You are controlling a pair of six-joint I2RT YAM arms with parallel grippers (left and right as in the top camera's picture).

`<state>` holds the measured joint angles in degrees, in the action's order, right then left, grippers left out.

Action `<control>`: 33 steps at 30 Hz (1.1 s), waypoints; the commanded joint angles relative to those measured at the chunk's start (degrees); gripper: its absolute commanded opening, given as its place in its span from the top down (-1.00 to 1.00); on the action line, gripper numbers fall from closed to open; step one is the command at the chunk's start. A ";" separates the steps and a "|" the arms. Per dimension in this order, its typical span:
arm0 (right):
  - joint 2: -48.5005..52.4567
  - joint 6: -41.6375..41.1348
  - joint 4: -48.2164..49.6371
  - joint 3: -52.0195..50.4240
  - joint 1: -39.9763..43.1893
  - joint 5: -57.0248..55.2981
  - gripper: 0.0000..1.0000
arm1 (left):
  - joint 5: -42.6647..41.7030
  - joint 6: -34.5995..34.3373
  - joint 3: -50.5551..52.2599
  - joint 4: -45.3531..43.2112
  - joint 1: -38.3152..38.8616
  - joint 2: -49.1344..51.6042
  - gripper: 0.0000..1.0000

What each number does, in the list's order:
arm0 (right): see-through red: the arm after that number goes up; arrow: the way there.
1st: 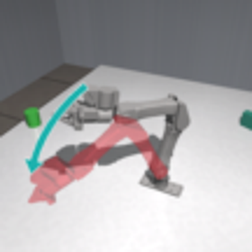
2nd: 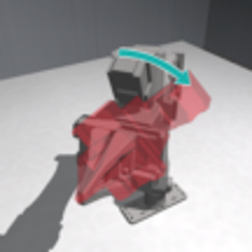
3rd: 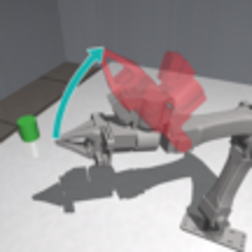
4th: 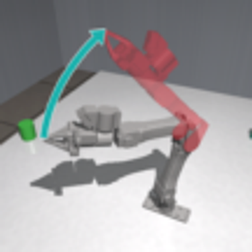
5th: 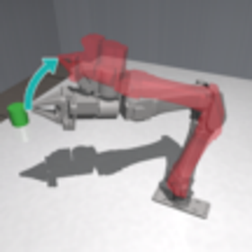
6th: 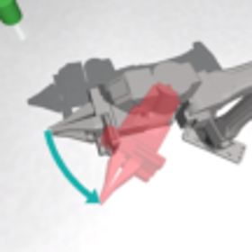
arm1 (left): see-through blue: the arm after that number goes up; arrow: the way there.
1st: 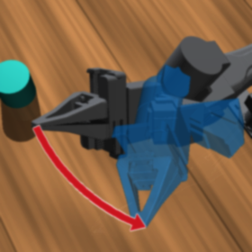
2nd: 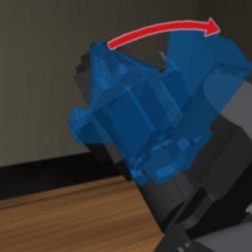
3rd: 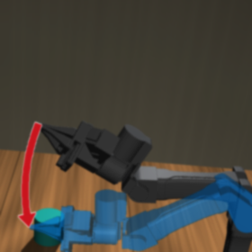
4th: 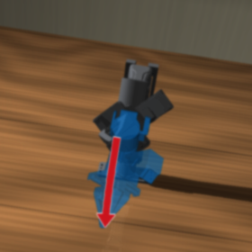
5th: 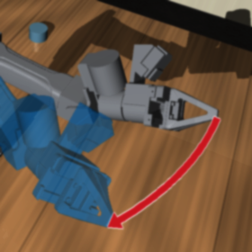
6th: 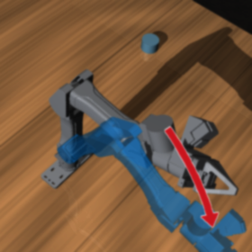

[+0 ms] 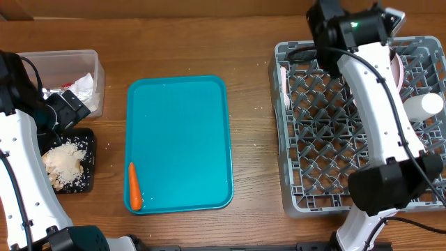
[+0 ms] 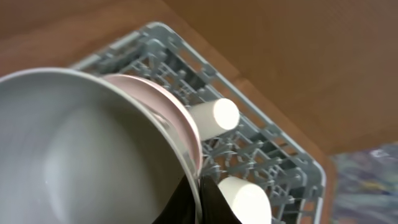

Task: Sort waste into correct bins and load items into the dishwasher rack
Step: 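Grasp the rim of the white bowl with the right gripper and lift, then carry the white bowl right to the back of the dish rack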

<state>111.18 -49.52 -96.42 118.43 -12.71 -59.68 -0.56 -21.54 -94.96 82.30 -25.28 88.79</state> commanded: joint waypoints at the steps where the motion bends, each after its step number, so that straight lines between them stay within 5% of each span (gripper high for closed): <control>1: -0.15 -5.92 1.03 -6.47 0.04 -6.80 0.92 | 0.59 -0.96 0.04 -0.04 -0.20 -0.02 -1.00; 12: -0.15 -3.52 12.87 -24.35 0.57 -19.12 0.92 | 0.59 -0.96 0.04 -0.04 -0.20 -0.02 -1.00; 19: 0.04 9.51 22.49 -24.85 3.96 -19.98 0.92 | 0.59 -0.96 0.04 -0.04 -0.20 -0.02 -1.00; 33: 0.85 9.81 25.81 -25.90 5.99 -18.69 0.92 | 0.59 -0.96 0.04 -0.04 -0.20 -0.02 -1.00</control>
<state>111.24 -40.71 -71.09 93.19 -6.83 -77.34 -0.58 -21.54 -94.96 82.30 -25.28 88.79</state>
